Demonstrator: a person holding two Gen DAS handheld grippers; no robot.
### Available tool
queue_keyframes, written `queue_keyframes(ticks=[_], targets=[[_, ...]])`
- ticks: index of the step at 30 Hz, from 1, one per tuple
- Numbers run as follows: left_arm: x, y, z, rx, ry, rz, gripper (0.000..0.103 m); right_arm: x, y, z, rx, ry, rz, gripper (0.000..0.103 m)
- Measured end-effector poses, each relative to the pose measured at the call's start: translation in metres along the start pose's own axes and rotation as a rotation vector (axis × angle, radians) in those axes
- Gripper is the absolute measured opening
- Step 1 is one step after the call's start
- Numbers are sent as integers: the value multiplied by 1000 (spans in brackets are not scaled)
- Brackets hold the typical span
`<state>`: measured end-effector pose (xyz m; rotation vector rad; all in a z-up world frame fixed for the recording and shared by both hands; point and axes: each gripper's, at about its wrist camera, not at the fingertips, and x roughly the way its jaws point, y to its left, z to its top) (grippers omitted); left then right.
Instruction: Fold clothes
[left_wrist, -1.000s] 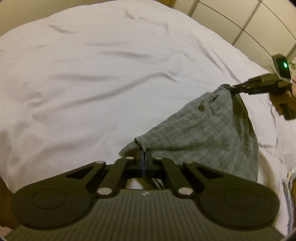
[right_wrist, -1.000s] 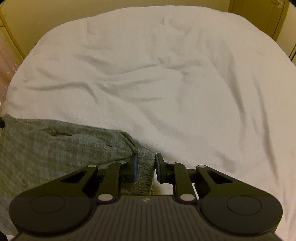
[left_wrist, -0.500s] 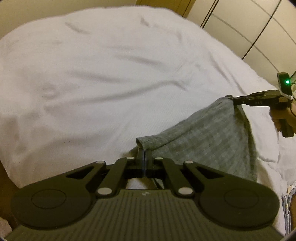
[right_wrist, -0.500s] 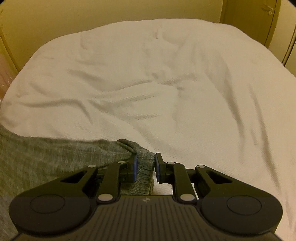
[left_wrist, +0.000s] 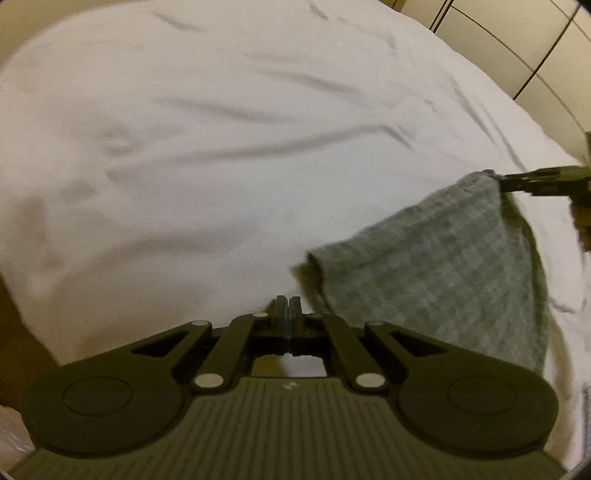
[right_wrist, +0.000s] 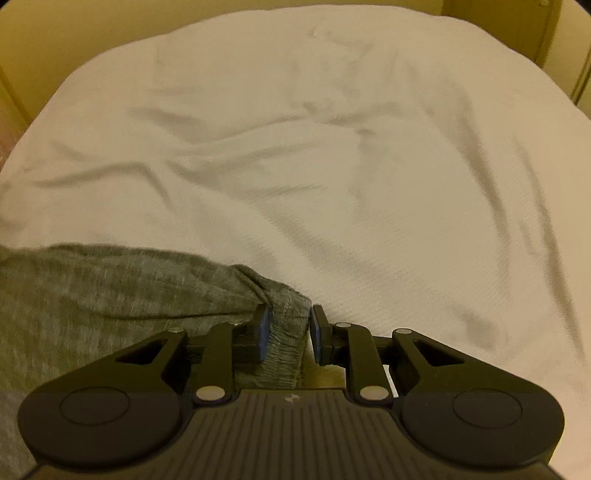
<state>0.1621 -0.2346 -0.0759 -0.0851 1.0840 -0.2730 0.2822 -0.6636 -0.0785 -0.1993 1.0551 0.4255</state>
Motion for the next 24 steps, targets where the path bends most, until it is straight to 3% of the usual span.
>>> queue_keyframes(ticks=[3,6,9,12,16,19,22,23,24], targets=[[-20,-14,12,101,-66,6,0,-14,5,1,-15,-31,-47,28],[-24,-44,25,229,-99,-92,0,-34,18,-3,-1,-76,-87,28],[-2,-74,31,345,-77,-195,0,-46,36,-10,25,-101,-49,28],[28,-90,29,400,-25,-234,0,-41,59,-16,-9,-86,25,28],[52,-74,26,389,22,-186,0,-15,67,-27,-22,-7,78,29],[60,-60,29,376,42,-177,1,-3,41,-45,32,49,20,26],[53,-55,34,382,42,-164,1,-13,13,-60,116,56,4,0],[49,-54,36,386,36,-157,0,-19,11,-62,133,54,-25,0],[42,-55,37,393,23,-156,0,-27,8,-63,150,51,-56,10]])
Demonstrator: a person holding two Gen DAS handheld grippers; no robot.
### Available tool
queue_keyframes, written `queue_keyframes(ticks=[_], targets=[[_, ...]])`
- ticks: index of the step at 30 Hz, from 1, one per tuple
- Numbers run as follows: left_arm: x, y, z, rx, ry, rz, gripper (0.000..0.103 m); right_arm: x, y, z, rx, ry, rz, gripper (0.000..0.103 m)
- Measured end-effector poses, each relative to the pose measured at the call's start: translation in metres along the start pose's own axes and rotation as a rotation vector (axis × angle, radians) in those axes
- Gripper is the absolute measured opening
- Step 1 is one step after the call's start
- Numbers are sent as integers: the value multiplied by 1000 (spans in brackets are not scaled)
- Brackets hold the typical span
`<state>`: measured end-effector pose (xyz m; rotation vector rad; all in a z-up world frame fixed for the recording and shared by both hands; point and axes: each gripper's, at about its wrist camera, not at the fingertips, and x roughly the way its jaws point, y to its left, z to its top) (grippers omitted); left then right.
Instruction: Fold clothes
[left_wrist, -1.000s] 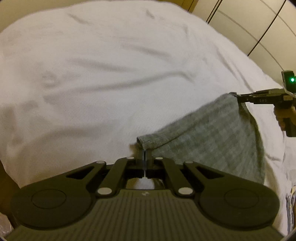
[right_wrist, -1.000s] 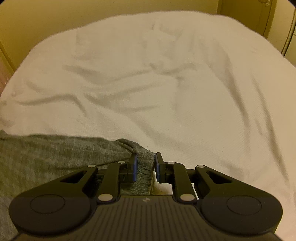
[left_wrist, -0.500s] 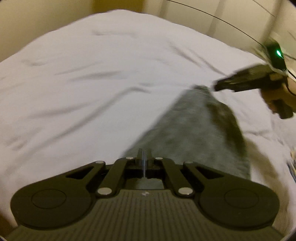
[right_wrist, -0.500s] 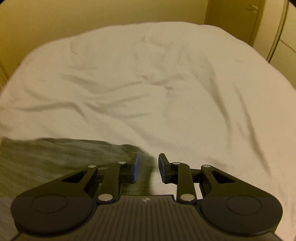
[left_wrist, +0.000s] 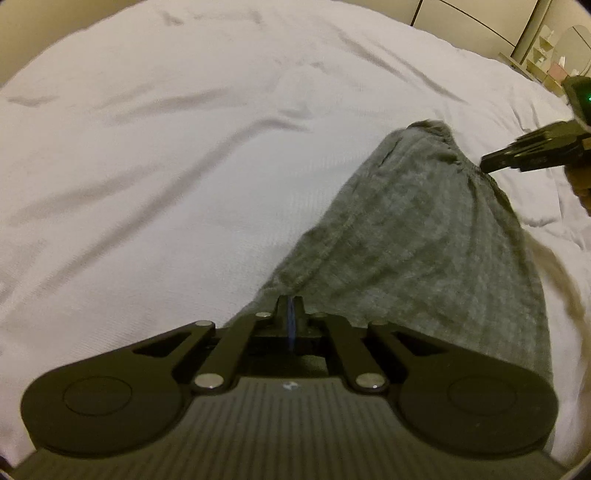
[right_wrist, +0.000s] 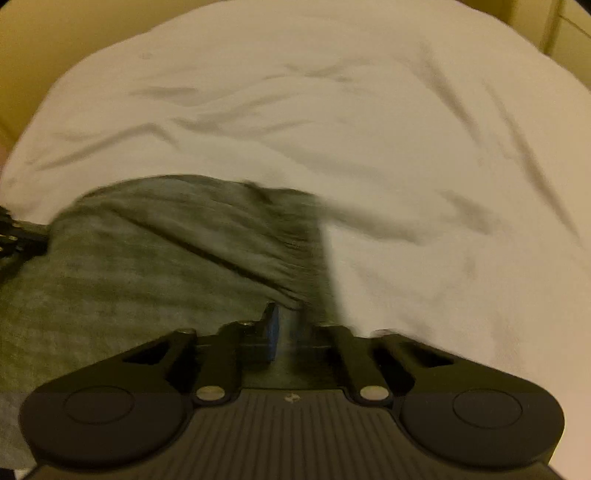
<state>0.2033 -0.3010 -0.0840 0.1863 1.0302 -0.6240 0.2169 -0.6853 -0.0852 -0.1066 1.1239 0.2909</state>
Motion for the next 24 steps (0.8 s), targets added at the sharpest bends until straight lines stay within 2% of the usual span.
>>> queue_keyframes(ticks=[1,2,6,8,11,14,15,17,19,21,24], targets=[[-7,-2,1,8,-12,3,0,-8,-1,0,29,-15,-12,18],[-13,-3,3,23,-29,-2,0,-16,-1,-1,61,-32,-19,21],[-18,-22,10,94,-43,-82,0,-38,32,-5,69,-80,33,20],[-5,-32,13,166,-13,-102,0,-32,58,-10,35,-62,71,20],[11,-20,5,201,47,-71,0,-14,68,-24,44,-3,92,21],[16,-1,6,197,59,-62,2,-7,60,-44,50,42,9,22],[11,1,5,204,57,-49,2,-8,55,-50,55,59,-38,28],[0,4,4,219,52,-24,1,-13,41,-60,118,84,-109,30],[-14,2,0,216,35,-8,1,-32,37,-63,171,50,-116,32],[-27,0,-4,212,18,8,1,-48,52,-60,172,-2,-80,32],[-36,-11,-15,209,42,30,1,-54,87,-58,151,-55,27,32]])
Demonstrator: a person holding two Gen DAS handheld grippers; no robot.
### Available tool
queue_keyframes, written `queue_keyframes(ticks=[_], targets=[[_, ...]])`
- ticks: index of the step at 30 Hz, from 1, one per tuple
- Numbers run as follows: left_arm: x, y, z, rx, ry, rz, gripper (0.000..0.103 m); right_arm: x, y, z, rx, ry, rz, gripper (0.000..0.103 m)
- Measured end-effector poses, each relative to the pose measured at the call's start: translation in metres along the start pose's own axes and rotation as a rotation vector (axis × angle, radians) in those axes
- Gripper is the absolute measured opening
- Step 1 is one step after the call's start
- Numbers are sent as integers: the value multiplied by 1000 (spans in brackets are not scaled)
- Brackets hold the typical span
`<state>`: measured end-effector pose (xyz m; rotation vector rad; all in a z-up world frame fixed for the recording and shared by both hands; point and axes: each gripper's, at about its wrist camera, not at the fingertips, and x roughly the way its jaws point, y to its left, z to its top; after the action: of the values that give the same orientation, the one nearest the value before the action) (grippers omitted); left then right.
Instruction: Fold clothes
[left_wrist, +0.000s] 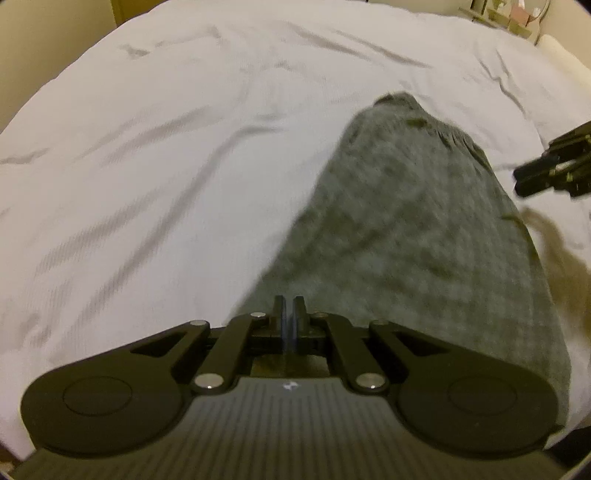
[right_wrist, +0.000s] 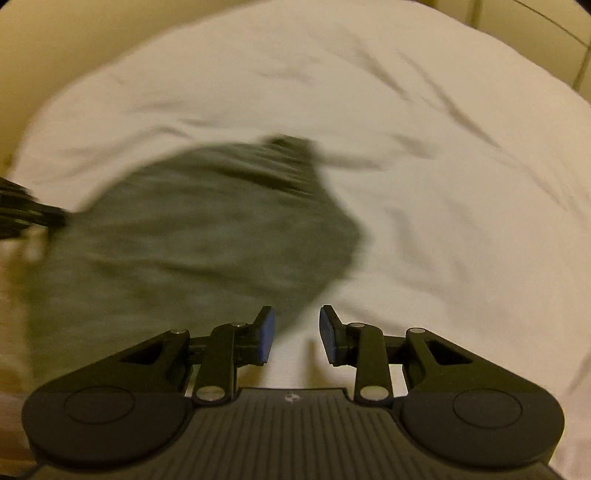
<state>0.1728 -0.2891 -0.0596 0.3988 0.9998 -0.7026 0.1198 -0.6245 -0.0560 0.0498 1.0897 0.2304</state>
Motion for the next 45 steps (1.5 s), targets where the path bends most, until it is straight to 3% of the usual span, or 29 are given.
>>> queue_keyframes(ticks=[4,6,10,13,16,19,24,26,30,32,33,35,38,41,45], targets=[[-25,-16,-16,19,3,13,3,22,36,-21,2,38,116,35],[-36,-22,-23,35,3,27,3,29,44,-37,28,77,120,36],[-59,-37,-34,75,-5,46,4,6,52,-55,66,31,114,38],[-73,-58,-41,161,-18,22,16,-18,63,-73,71,-14,141,40],[-76,-85,-50,281,-29,-59,30,-41,73,-95,107,-52,142,41],[-77,-111,-61,417,-86,-143,52,-60,77,-120,246,-103,104,48],[-76,-140,-93,671,-253,-342,59,-62,92,-159,384,-154,-15,49],[-72,-149,-112,797,-314,-375,64,-63,101,-173,420,-175,-72,49],[-55,-162,-142,990,-391,-386,62,-64,122,-195,527,-229,-187,51],[-48,-156,-140,957,-398,-394,47,-68,132,-204,554,-263,-219,52],[-45,-153,-140,940,-402,-398,31,-69,136,-207,565,-286,-228,53],[-41,-133,-124,757,-400,-442,9,-70,145,-214,583,-333,-235,55],[-36,-106,-103,528,-409,-493,1,-65,152,-220,575,-375,-230,61],[-33,-93,-94,450,-463,-489,0,-57,160,-221,504,-415,-214,65],[-30,-86,-93,428,-526,-462,0,-40,184,-214,340,-456,-196,76]])
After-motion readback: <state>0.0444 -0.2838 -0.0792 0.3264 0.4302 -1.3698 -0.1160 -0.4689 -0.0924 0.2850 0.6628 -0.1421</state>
